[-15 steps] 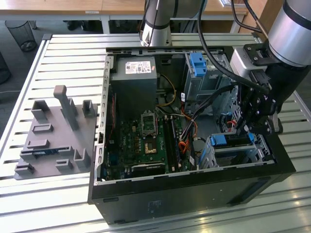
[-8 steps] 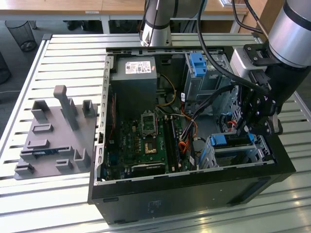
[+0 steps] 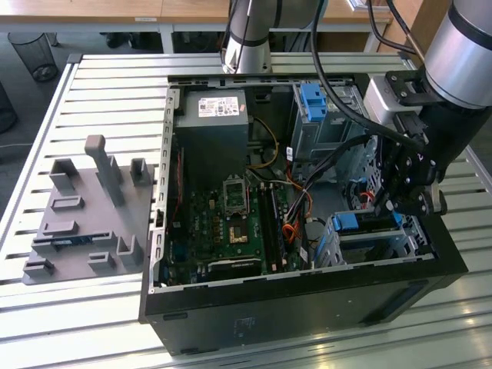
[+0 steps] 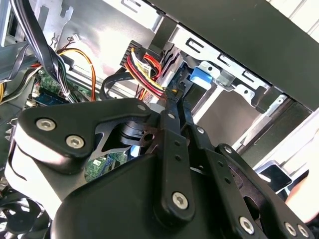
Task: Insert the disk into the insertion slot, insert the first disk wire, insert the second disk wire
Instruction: 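Insert the first disk wire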
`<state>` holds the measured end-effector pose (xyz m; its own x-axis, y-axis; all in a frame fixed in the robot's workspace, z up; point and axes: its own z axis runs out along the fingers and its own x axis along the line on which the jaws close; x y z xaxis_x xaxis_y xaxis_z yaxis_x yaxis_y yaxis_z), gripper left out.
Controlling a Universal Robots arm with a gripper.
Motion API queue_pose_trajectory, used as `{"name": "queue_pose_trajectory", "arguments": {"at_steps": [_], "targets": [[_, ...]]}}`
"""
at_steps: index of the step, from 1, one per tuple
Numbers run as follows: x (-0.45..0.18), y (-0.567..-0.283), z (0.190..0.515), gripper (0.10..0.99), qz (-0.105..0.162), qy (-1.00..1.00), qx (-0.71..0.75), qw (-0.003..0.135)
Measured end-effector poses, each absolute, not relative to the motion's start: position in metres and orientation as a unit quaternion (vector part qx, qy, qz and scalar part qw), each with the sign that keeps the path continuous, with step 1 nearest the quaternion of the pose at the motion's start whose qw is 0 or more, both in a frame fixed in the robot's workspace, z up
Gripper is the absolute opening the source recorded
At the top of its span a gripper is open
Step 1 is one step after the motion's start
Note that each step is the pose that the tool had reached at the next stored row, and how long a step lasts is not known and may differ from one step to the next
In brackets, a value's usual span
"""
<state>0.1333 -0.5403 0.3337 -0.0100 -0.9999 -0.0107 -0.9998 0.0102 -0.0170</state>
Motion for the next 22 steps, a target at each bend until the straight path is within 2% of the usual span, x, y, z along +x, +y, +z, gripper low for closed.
{"name": "queue_pose_trajectory", "arguments": {"at_steps": [22], "targets": [[0.1327,-0.5407,0.3292,0.165,-0.002,0.715,-0.699,0.010]]}}
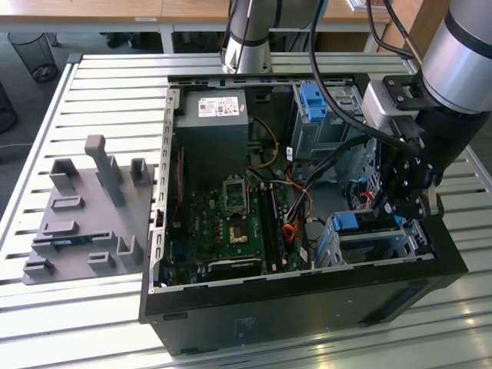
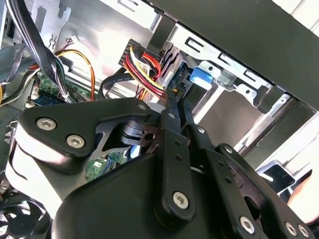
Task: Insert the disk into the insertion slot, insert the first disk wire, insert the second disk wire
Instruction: 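Insert the first disk wire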
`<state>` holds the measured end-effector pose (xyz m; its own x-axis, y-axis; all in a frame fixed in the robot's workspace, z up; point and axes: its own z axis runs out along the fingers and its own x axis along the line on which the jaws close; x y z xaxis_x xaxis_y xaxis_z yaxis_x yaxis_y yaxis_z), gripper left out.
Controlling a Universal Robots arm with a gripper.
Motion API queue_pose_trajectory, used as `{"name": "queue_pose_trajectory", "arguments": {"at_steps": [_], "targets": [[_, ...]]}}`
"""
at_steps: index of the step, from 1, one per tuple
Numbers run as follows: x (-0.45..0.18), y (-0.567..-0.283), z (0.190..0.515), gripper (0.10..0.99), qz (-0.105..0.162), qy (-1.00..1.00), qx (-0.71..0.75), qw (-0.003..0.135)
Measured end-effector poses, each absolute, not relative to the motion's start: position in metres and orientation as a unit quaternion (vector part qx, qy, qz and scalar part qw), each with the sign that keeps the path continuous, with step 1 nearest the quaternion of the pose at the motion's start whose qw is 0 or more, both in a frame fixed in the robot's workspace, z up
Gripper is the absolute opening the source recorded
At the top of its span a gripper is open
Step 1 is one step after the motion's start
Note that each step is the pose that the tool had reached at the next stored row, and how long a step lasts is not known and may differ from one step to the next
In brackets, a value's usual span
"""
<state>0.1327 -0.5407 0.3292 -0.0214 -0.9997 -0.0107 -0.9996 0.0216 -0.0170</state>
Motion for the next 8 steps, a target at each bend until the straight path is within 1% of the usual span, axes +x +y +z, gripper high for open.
{"name": "queue_pose_trajectory", "arguments": {"at_steps": [8], "targets": [[0.1327,-0.5407,0.3277,0.165,-0.002,0.715,-0.699,0.010]]}}
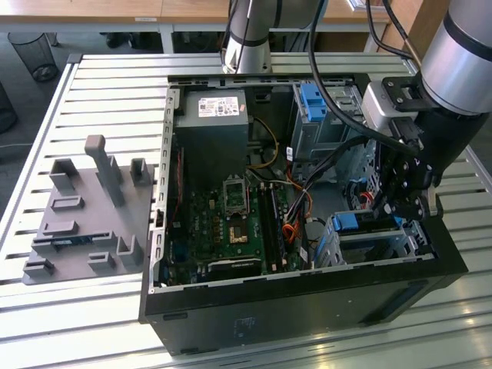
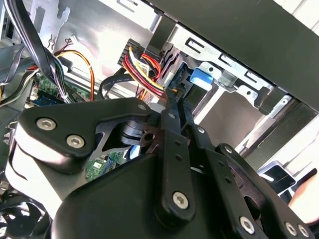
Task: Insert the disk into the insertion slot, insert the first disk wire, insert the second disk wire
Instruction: 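Insert the first disk wire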
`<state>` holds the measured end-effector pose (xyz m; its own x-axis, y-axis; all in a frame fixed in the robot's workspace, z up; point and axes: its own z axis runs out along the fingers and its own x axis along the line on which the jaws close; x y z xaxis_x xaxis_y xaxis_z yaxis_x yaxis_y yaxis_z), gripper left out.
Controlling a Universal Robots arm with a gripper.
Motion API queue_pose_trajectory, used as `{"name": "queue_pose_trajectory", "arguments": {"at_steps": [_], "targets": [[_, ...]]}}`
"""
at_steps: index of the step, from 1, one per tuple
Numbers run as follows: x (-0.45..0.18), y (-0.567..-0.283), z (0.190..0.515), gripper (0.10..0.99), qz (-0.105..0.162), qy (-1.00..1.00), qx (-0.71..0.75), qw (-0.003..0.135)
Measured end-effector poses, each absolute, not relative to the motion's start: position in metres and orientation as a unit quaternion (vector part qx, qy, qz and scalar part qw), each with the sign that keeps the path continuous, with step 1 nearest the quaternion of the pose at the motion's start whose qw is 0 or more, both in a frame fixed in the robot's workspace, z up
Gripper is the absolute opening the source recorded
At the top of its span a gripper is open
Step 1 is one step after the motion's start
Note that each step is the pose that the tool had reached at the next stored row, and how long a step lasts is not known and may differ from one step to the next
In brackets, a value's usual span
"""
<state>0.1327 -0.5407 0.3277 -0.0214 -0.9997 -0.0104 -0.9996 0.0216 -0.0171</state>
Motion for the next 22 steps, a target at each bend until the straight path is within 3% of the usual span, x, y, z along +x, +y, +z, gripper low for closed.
{"name": "queue_pose_trajectory", "arguments": {"at_steps": [3,4,13,15,17,22], "targets": [[0.1327,-0.5406,0.3276,0.176,-0.002,0.715,-0.699,0.010],[0.1329,-0.5406,0.3276,0.243,-0.002,0.715,-0.699,0.010],[0.1333,-0.5407,0.3350,0.243,-0.001,0.715,-0.699,0.008],[0.1333,-0.5407,0.3361,0.227,-0.001,0.715,-0.699,0.008],[0.1333,-0.5406,0.3367,0.106,-0.001,0.715,-0.699,0.008],[0.1333,-0.5406,0.3374,0.106,-0.001,0.715,-0.699,0.008]]}}
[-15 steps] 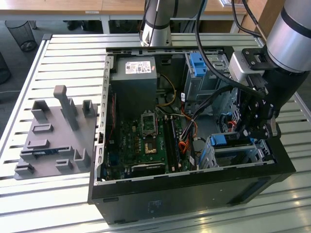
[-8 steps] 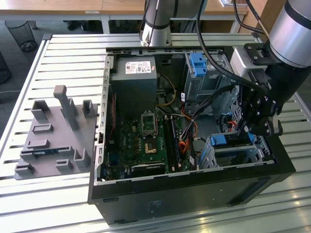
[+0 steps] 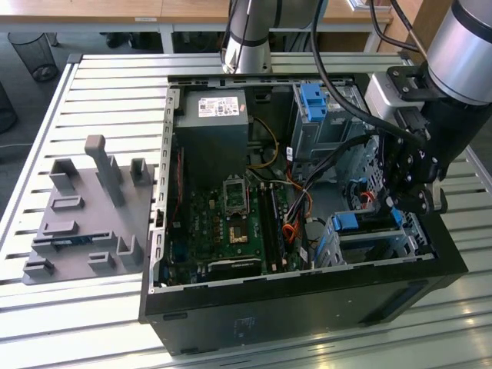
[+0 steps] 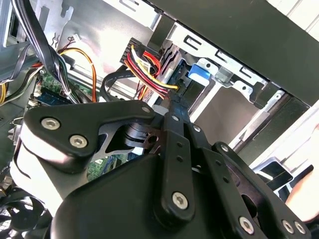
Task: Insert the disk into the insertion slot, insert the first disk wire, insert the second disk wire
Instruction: 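Insert the first disk wire, then insert the second disk wire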
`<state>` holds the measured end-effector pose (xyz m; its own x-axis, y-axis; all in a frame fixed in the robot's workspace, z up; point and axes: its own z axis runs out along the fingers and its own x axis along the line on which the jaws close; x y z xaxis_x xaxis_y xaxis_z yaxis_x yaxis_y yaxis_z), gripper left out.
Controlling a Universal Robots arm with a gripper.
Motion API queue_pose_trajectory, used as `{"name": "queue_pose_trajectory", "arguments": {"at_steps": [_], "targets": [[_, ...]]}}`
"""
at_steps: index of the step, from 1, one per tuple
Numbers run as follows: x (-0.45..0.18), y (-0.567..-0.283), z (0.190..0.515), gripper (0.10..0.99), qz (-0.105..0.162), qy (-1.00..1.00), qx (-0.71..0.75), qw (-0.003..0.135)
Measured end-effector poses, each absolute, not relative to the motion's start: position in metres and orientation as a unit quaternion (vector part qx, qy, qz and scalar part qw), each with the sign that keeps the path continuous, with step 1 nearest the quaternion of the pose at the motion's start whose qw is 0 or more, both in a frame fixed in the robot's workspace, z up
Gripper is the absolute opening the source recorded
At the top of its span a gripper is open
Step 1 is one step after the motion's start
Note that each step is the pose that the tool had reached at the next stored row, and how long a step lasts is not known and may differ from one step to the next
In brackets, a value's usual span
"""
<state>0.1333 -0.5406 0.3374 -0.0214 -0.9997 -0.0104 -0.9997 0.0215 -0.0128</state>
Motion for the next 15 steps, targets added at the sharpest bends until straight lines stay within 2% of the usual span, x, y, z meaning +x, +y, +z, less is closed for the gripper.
{"name": "queue_pose_trajectory", "arguments": {"at_steps": [15], "targets": [[0.1333,-0.5406,0.3438,0.106,-0.001,0.715,-0.699,0.008]]}}
